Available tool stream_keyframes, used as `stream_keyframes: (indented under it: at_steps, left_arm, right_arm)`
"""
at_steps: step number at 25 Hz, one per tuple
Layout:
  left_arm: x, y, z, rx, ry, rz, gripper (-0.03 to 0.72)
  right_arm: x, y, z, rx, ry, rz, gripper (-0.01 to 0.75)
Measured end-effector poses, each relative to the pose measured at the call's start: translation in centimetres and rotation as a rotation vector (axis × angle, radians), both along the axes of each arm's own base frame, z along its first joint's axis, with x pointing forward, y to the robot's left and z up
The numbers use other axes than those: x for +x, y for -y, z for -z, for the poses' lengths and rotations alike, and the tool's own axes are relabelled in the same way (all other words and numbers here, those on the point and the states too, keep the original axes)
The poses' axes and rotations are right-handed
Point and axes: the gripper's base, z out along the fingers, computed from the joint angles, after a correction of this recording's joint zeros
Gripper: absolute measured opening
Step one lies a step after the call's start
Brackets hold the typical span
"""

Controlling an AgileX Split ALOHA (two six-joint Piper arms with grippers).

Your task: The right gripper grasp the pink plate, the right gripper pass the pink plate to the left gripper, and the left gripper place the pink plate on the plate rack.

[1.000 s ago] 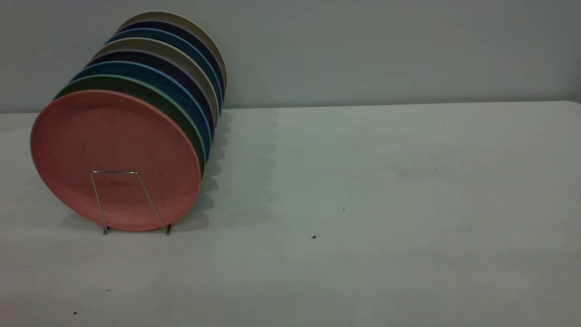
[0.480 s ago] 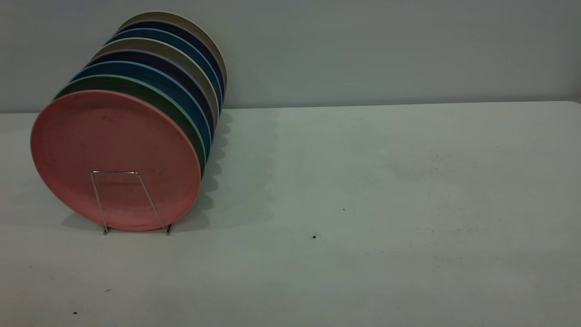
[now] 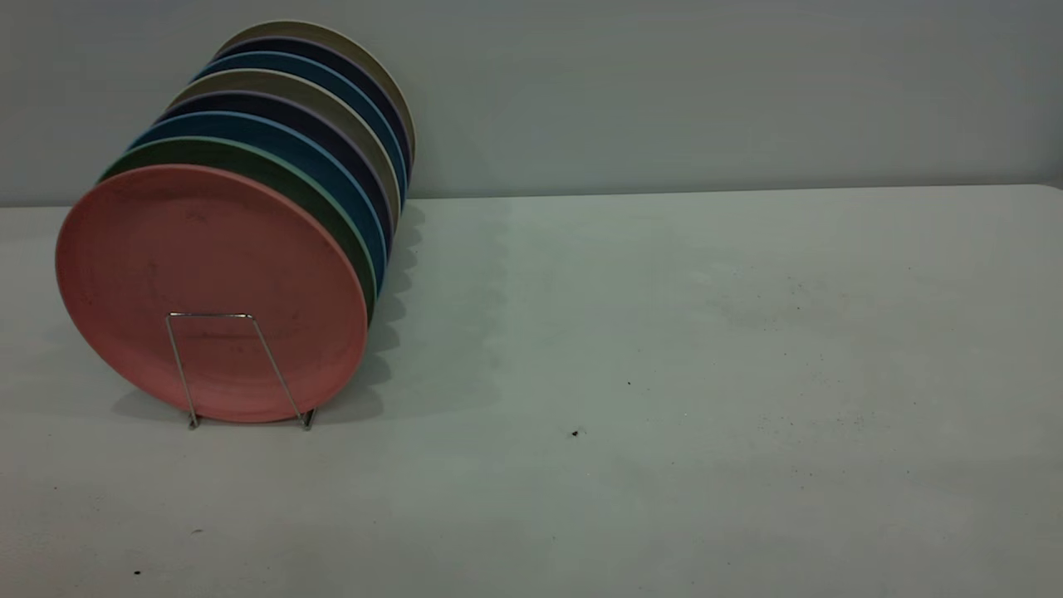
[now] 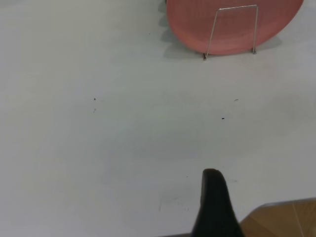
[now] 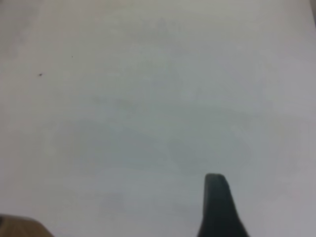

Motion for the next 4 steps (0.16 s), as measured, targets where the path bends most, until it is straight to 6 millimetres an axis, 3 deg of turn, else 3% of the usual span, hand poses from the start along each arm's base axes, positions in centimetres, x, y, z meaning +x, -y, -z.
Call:
stream_keyframes:
  at_steps: [4]
  left_arm:
    - [0.0, 0.0, 0.0, 0.0, 0.0, 0.0, 0.55]
  right_arm:
    - [0.0, 0.0, 0.0, 0.0, 0.0, 0.0, 0.493]
